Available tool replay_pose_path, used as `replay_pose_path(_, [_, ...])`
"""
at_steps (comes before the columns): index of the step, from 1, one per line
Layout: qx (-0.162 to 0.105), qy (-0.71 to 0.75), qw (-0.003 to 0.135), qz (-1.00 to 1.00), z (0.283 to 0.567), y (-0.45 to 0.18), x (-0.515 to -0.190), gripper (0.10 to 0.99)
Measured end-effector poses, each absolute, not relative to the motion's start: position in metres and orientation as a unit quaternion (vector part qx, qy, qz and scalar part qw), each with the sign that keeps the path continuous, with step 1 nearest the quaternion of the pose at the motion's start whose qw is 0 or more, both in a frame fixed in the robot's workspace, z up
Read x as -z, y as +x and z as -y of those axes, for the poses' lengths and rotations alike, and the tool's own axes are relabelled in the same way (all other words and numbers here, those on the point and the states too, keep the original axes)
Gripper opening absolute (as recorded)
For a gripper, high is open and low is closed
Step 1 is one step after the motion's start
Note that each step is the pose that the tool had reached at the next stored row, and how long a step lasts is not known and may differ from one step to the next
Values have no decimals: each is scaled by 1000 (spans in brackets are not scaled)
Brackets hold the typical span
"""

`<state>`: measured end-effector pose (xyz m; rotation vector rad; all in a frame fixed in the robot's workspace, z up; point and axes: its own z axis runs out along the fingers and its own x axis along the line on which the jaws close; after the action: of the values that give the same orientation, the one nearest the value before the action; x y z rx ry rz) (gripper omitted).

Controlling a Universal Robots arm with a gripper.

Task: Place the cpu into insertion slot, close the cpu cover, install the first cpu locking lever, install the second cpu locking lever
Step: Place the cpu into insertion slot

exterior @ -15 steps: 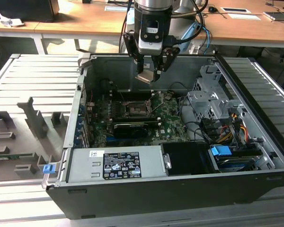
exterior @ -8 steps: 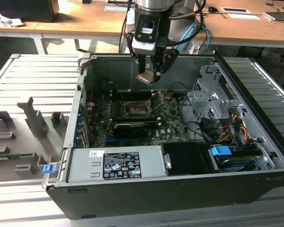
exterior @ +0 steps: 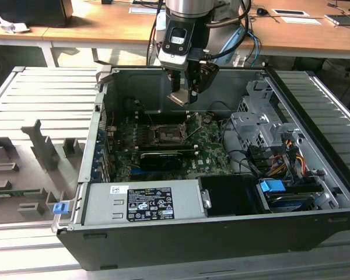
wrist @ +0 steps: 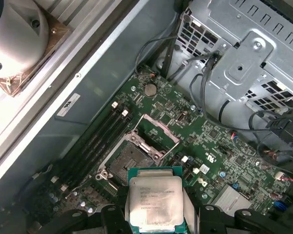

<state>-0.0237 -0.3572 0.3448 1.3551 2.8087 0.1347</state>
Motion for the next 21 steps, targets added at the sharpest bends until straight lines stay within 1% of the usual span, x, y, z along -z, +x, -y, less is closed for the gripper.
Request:
replay_pose_path(7, [-43, 437, 10, -898, 357, -24, -341, 529])
replay_pose_path(13, [-42, 486, 13, -873, 357, -24, -340, 529])
replay_pose_path(21, [-42, 496, 13, -867, 357, -28, -340, 529])
